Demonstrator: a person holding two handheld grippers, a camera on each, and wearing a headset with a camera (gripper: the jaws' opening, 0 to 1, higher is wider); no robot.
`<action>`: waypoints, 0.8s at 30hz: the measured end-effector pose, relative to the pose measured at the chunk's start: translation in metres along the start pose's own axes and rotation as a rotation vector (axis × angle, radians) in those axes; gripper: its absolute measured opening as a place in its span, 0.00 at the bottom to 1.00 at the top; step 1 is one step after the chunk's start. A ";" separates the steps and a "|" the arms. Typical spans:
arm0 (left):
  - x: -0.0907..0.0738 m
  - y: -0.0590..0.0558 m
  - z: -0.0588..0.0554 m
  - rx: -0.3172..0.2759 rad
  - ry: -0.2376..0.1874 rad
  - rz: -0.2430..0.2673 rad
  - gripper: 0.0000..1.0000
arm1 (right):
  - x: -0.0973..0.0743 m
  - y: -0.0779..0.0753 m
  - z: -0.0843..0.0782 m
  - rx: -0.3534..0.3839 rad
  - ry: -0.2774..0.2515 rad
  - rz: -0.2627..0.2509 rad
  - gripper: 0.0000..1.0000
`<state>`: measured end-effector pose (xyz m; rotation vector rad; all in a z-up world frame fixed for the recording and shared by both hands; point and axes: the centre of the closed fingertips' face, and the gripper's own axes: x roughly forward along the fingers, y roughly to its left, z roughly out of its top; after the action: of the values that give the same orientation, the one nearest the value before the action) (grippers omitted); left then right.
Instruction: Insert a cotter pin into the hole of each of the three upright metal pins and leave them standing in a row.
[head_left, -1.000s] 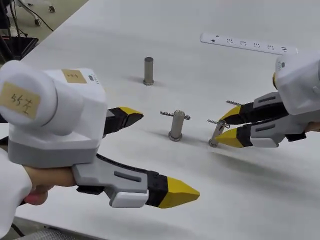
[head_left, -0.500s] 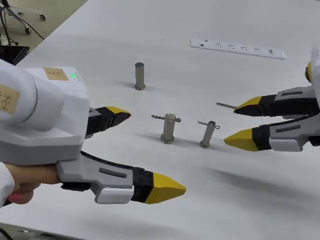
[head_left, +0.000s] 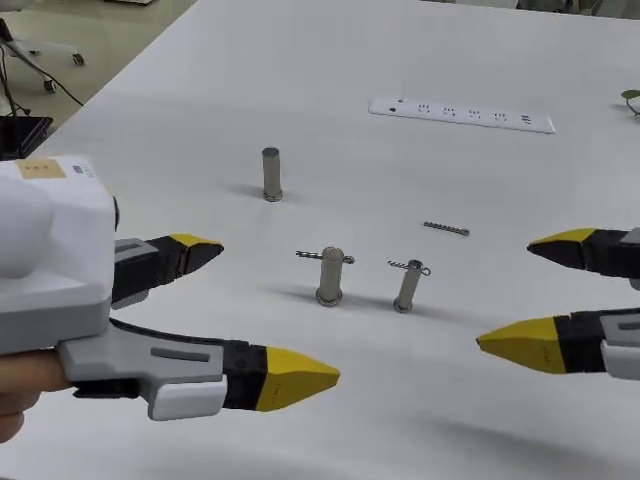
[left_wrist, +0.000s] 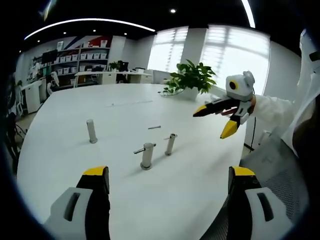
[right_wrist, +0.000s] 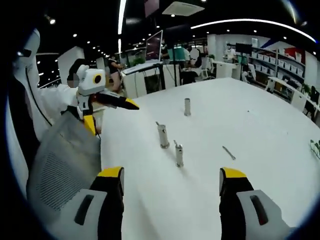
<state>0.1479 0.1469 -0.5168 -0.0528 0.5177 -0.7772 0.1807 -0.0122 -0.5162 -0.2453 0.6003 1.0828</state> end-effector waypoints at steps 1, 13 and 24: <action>0.000 0.002 0.000 -0.006 -0.002 0.004 0.99 | 0.000 0.002 0.000 0.012 -0.002 0.003 0.83; 0.004 0.034 0.023 -0.033 -0.049 0.031 0.98 | -0.004 0.006 -0.009 0.074 0.004 -0.047 0.98; 0.022 0.091 0.067 -0.006 -0.114 0.107 0.95 | -0.014 0.004 -0.010 0.061 0.027 -0.123 0.95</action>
<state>0.2515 0.1874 -0.4890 -0.0737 0.4114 -0.6638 0.1697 -0.0255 -0.5158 -0.2414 0.6332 0.9425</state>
